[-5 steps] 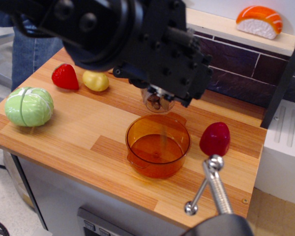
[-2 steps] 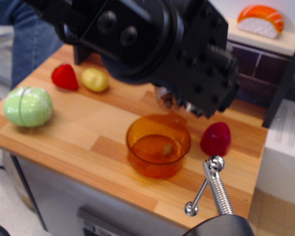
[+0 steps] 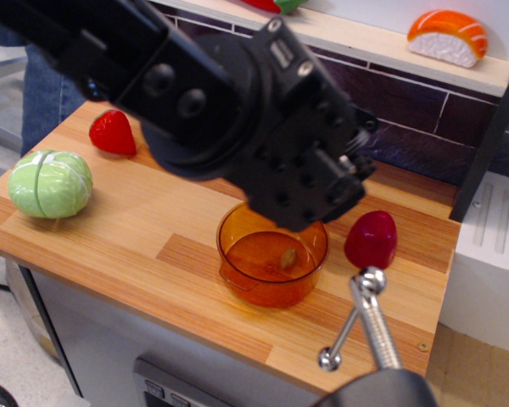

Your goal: Pour almonds in pot

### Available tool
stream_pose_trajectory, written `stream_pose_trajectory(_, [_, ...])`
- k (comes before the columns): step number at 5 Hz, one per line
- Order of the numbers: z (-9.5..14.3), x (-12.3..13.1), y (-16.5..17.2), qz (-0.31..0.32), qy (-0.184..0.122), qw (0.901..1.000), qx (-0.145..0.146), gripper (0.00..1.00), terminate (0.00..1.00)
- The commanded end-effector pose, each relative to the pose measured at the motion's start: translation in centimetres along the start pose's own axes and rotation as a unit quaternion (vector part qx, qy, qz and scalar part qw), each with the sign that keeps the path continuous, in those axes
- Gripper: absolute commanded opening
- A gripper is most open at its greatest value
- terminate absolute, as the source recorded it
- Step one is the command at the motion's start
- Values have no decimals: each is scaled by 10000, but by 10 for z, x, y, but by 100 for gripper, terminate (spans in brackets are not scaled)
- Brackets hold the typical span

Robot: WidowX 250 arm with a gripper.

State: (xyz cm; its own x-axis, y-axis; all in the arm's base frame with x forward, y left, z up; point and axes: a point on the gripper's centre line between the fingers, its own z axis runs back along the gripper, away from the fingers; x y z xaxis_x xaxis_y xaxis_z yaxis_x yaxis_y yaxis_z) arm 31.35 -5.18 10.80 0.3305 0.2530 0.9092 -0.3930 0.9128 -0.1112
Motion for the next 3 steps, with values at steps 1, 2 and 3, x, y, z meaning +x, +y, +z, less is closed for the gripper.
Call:
stream_pose_trajectory(1, [0,9,2,280,-314,9984,-374,0,0])
stream_pose_trajectory(2, [0,9,1,257,-329,9981,-459,0,0])
stream_pose_trajectory(3, [6,8,0,226,-462,9953,-822,0,100])
